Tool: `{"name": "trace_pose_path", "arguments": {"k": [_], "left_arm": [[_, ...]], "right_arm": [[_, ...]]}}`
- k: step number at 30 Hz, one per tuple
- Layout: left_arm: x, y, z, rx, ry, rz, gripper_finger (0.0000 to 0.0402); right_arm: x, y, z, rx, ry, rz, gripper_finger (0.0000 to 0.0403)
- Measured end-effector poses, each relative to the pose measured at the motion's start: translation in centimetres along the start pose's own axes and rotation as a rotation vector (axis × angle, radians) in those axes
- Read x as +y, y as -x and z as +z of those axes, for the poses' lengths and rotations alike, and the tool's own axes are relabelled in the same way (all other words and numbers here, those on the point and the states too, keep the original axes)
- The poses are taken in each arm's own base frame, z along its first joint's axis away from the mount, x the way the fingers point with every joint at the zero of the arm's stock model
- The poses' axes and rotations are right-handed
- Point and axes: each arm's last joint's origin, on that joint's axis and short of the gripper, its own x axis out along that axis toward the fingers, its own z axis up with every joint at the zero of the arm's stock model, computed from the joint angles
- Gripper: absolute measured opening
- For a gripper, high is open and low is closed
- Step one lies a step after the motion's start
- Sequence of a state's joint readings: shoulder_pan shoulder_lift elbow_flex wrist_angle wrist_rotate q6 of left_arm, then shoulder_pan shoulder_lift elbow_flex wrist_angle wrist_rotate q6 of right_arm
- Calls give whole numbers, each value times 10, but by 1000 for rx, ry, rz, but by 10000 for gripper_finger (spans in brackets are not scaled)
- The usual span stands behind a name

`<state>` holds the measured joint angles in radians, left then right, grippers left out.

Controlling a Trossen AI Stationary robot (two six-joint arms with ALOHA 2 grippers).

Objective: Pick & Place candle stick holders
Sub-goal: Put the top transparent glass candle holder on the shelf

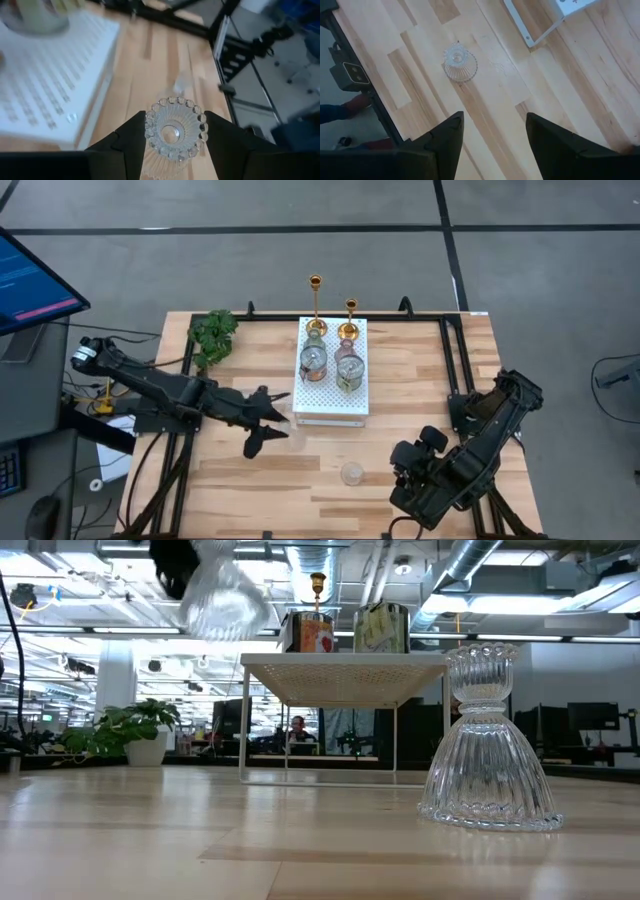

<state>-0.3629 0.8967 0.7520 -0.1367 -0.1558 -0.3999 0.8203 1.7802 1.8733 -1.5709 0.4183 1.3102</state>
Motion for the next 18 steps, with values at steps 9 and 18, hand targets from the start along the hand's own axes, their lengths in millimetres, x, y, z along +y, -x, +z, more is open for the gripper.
{"name": "trace_pose_path", "arguments": {"k": [9, 18], "left_arm": [[-7, 4, 45, -112, 25, 300, 175], [4, -24, 56, -15, 61, 454, 175]], "right_arm": [[0, 0, 1, -2, -3, -2, 205], [0, 0, 1, -2, -3, -2, 205]]}}
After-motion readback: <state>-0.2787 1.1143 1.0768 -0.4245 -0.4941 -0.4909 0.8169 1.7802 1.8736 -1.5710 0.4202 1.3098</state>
